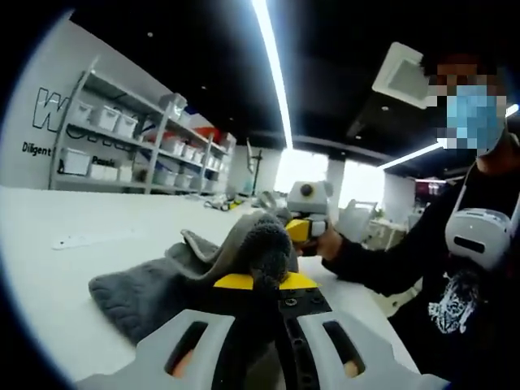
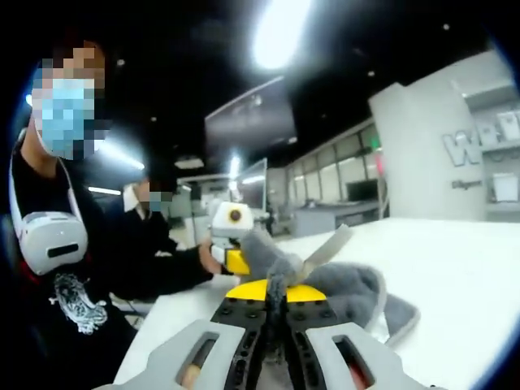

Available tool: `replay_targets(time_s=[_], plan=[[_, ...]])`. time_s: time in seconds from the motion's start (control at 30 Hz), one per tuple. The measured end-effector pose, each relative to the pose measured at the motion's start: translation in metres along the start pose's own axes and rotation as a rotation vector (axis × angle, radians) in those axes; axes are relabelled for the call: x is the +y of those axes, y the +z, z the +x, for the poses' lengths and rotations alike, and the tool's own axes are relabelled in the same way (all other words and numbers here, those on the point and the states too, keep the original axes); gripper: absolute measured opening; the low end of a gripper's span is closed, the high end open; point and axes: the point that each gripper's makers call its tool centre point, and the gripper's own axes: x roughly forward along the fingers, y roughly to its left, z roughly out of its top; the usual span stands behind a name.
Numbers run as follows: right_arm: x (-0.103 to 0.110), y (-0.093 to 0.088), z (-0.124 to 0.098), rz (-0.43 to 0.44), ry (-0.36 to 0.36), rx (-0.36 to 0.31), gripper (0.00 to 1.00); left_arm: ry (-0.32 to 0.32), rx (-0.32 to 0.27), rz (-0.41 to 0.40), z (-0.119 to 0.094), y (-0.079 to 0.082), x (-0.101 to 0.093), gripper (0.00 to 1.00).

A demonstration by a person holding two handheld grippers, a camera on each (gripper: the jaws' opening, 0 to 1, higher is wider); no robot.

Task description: Open the folded towel by lifting each exposed corner and separating the folded layers until the towel lies flat within the target outline without major curled edges

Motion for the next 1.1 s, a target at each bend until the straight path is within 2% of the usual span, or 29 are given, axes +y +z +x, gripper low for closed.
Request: replay_targets(time_s=[0.2, 0.33, 0.5, 0.77, 1.1], plan=[[0.009, -0.006, -0.003, 0.000, 0.004, -0.003, 0.00, 0.018, 0.006, 0.030, 0.001, -0.007, -0.006, 0.04], [0.013, -0.008, -0.004, -0.003, 0.007, -0.004, 0.00, 0.034, -0.004, 0.109, 0.001, -0.009, -0.010, 0.04], [0.024, -0.012, -0.005, -0.005, 0.023, -0.001, 0.00, 0.028, 0.004, 0.117, 0.000, -0.016, -0.018, 0.05], [0.043, -0.029, -0.006, -0.022, 0.045, 0.038, 0.00, -0.001, 0.056, 0.191, 0.002, -0.030, -0.030, 0.05], [0.054, -0.037, -0.008, -0.017, 0.053, 0.043, 0.00, -0.012, 0.072, 0.208, -0.003, -0.035, -0.032, 0.05]])
